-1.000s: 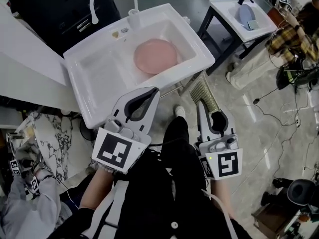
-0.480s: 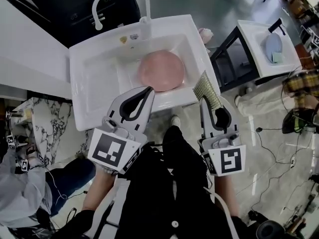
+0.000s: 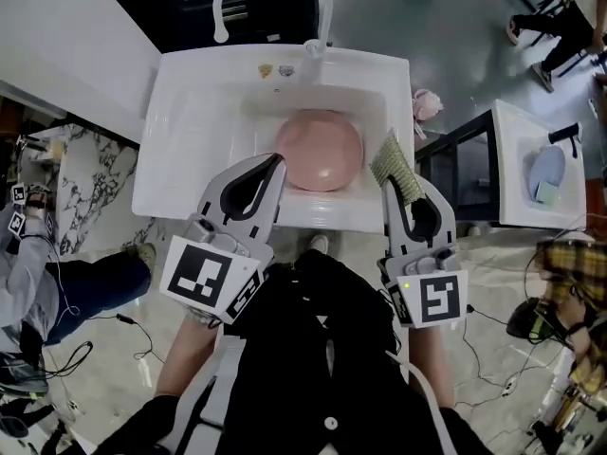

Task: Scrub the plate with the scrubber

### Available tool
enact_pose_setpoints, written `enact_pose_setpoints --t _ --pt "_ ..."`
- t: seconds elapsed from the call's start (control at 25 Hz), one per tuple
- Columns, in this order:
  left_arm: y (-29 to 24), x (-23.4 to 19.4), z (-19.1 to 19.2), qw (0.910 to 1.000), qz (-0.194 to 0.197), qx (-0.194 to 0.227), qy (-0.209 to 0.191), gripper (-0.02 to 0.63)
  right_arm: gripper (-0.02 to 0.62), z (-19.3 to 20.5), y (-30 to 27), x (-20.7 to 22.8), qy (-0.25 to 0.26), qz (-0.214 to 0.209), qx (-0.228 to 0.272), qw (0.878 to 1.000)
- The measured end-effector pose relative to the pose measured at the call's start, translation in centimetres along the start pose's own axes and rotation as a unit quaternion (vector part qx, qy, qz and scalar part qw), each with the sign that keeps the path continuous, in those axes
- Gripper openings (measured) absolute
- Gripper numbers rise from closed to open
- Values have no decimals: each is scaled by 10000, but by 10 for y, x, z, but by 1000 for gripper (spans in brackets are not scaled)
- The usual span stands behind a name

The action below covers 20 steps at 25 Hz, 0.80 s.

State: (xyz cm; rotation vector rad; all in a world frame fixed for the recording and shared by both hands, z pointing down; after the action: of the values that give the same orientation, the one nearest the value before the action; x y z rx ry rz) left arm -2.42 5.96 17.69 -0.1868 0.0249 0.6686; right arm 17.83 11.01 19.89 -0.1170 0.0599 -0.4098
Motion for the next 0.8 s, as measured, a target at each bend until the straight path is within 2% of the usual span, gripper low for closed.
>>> enact_pose_setpoints --t 0.12,0.36,0.56,0.8 --pt "-5 -2 0 9993 -356 24 128 0 81 -2 -12 11 104 -309 81 9994" --pt "-8 -3 -1 9962 -847 -63 195 0 81 -3 -25 25 243 -656 260 9972" --pt "-11 -8 -1 9946 -979 -174 294 0 81 4 -28 33 113 -669 157 9976" --pt "-22 -19 6 9944 -885 -355 454 12 81 11 -37 35 120 -618 43 9980"
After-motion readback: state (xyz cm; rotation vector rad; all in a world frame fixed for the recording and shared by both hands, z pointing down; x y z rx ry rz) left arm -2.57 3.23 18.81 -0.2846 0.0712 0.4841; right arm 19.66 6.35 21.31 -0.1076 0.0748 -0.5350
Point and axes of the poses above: the fingertips, and each gripper's own axes: y backward along the fingers, x to its right, z out of its underside, the point moved 6 cm from there along y, backward along the fingers, and after that the axes turned 5 degrees about -z, right-handed, at the moved point
